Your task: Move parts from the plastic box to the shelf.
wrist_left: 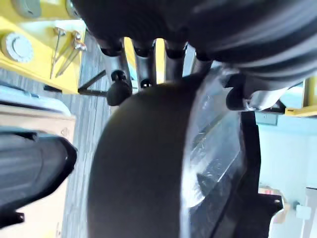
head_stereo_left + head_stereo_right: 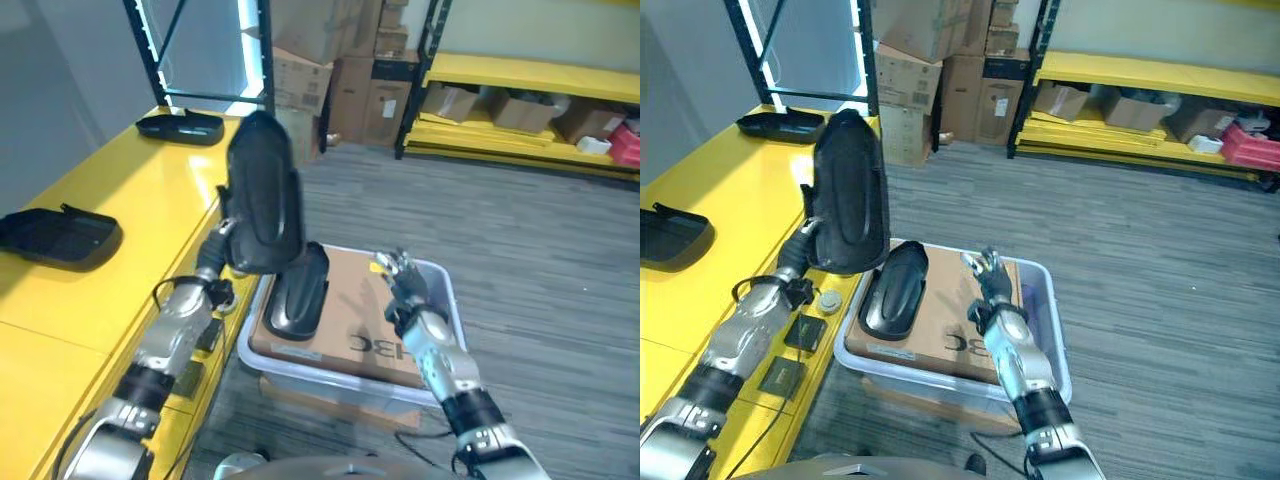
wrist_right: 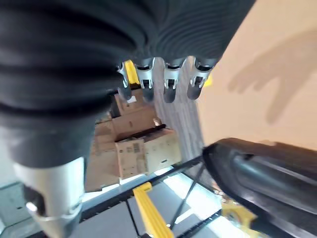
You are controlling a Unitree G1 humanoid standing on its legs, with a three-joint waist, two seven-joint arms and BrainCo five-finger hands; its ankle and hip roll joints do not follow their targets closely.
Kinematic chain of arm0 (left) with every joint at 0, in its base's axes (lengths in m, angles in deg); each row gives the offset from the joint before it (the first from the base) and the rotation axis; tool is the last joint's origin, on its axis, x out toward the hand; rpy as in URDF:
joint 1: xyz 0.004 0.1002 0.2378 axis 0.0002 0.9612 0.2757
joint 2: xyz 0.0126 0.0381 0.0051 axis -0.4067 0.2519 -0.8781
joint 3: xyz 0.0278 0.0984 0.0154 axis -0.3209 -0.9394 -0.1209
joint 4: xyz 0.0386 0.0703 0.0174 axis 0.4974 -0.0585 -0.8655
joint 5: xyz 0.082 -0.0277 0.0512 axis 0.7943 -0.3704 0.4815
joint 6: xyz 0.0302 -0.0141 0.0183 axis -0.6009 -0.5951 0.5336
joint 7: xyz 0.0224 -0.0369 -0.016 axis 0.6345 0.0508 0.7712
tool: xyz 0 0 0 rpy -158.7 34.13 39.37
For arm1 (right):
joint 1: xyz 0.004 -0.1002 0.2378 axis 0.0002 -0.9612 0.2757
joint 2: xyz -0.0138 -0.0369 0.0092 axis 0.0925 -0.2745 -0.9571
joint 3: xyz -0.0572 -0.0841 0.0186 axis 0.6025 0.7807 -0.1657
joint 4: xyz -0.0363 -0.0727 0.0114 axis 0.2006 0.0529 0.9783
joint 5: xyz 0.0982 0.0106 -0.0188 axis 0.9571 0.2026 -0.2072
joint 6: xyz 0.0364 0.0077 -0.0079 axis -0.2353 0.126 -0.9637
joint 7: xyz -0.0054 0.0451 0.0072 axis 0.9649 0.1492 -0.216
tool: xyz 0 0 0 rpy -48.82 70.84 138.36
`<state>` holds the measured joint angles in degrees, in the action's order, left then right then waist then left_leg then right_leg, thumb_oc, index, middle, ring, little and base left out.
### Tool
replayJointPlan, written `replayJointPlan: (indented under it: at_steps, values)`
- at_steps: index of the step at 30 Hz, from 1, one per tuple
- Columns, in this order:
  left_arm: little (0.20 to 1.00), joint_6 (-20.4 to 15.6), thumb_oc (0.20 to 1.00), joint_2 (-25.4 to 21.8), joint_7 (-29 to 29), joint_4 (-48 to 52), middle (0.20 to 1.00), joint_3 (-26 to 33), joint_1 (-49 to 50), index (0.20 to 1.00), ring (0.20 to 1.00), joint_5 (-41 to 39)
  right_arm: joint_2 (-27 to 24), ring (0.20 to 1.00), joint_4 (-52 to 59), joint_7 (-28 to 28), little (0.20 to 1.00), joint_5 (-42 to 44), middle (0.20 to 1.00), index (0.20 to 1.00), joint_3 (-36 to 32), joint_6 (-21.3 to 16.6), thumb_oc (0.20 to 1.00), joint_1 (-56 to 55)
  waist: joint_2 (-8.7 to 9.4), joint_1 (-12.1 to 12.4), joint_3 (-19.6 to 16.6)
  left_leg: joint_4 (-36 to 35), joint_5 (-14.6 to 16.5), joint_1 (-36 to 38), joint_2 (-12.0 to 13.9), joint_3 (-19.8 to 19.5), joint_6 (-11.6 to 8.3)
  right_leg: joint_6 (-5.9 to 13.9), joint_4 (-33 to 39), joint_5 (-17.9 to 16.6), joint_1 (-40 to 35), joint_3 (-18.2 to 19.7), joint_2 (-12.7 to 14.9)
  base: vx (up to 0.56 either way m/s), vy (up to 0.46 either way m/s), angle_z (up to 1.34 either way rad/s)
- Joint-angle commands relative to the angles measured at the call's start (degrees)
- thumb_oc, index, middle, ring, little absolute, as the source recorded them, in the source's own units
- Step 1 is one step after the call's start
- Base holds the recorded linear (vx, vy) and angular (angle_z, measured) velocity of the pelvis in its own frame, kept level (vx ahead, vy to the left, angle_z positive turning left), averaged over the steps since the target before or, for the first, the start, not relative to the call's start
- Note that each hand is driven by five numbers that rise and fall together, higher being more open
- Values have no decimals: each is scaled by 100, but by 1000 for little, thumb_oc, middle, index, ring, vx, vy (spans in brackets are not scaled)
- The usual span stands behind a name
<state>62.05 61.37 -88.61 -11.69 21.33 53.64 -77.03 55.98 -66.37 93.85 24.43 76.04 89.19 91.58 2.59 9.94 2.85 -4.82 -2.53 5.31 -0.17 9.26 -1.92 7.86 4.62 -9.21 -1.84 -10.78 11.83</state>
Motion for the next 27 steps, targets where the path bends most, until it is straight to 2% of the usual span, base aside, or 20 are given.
replayJointPlan:
  at_steps: [1,3,4,5,6,8,9,13,14,15,16,18,19,21,22,27]
  values:
    - [200,-1042,200,-33,407,304,200,226,-151,200,200,-74,-220,1000,175,-485,1000,89,1000,1000,-248,-472,1000,-161,-390,64,-293,-18,77,-455,-259,-1021,187,397,-670,1053,-132,-257,-215,-25,-47,40]
    - [200,-1187,200,-64,468,361,200,307,15,200,200,-88,-278,1000,153,-604,1000,126,1000,1000,-260,-467,1000,-331,-391,7,-282,-18,33,-469,-250,-1065,171,332,-652,1057,-129,-212,-341,4,-47,53]
    - [200,-1316,200,-142,444,596,200,521,258,200,200,-88,-293,1000,106,-770,1000,226,1000,1000,-267,-325,1000,-561,-382,20,-248,-18,-31,-505,-225,-1176,116,264,-641,1068,-151,-271,-445,6,-70,78]
    - [200,-1296,200,-165,448,691,200,589,327,200,200,-103,-301,1000,55,-797,1000,195,1000,1000,-239,-306,1000,-587,-377,46,-238,-18,-50,-524,-220,-1225,100,251,-634,1065,-149,-285,-469,-22,-135,100]
    - [200,-1355,200,-231,376,1010,200,875,576,200,200,-128,-332,1000,-204,-1062,1000,97,1000,1000,-28,-280,1000,-650,-355,188,-206,-18,-121,-608,-214,-1428,45,195,-528,1026,-156,-314,-554,-34,-110,101]
    - [200,-1371,200,-283,403,1200,200,1115,748,200,200,-229,-318,1000,-440,-1289,1000,21,1000,1000,126,-249,1000,-675,-336,313,-194,-18,-169,-675,-206,-1543,-4,172,-400,976,-172,-339,-601,-30,-116,89]
    - [200,-1317,200,-368,453,1535,200,1539,979,200,200,-310,-328,1000,-726,-1533,1000,-143,1000,1000,338,-216,1000,-685,-321,498,-148,-18,-234,-756,-192,-1720,-83,166,-225,891,-214,-405,-643,-23,-105,87]
    - [200,-1145,200,-441,511,1960,200,2032,1263,200,200,-507,-368,1000,-1034,-1841,1000,-456,1000,1000,617,-253,1000,-730,-305,759,-85,-18,-321,-906,-116,-1786,-190,189,-32,782,-277,-636,-633,-27,-58,66]
    - [200,-1004,200,-440,725,2105,200,2187,1329,200,200,-661,-345,1000,-1018,-1769,1000,-392,1000,1000,683,-263,1000,-832,-303,744,-44,-18,-390,-1021,62,-1351,-285,245,38,716,-323,-966,-570,-40,60,163]
    - [200,-1006,200,-404,914,2152,200,2179,1277,200,200,-705,-345,1000,-912,-1568,1000,-385,1000,1000,691,-210,1000,-983,-330,590,16,-18,-505,-1107,367,-369,-433,318,38,650,-397,-1437,-460,-48,93,233]
    - [200,-1015,200,-406,916,2179,200,2151,1243,200,200,-689,-357,1000,-888,-1554,1000,-433,1000,1000,678,-142,1000,-1040,-333,520,38,-18,-550,-1115,457,-57,-468,338,38,620,-424,-1589,-429,-69,140,290]
    - [200,-1125,200,-427,717,2208,200,2045,1138,200,200,-705,-462,1000,-876,-1660,1000,-1158,1000,1000,694,20,1000,-1184,-308,314,87,-18,-554,-1055,648,573,-586,412,32,642,-530,-1866,-377,-25,117,229]
    - [200,-1159,200,-419,799,2227,200,1989,1064,200,200,-681,-594,1000,-886,-1589,1000,-1411,1000,1000,766,-76,1000,-1270,-296,221,141,-1,-647,-1068,749,966,-593,408,-7,588,-547,-2056,-342,-22,125,154]
    - [200,-1257,200,-416,758,2206,200,1895,986,200,200,-679,-772,1000,-917,-1661,1000,-1813,1000,1000,908,-77,1000,-1391,-279,114,188,20,-737,-1108,797,1258,-578,405,-119,567,-521,-2242,-311,-38,153,186]
    - [200,-1350,200,-431,745,2188,200,1861,973,200,200,-700,-959,1000,-1005,-1677,1000,-2309,1000,1000,1094,-133,1000,-1474,-253,114,229,19,-732,-1150,721,1252,-509,375,-247,630,-504,-2271,-305,26,174,220]
    - [200,-1298,200,-442,868,2224,200,1924,1068,200,200,-795,-1066,1000,-1374,-1589,1000,-2418,1000,1000,1307,254,1000,-1534,-193,256,223,12,-473,-1007,374,1097,-276,310,-449,885,-617,-2187,-308,109,221,64]
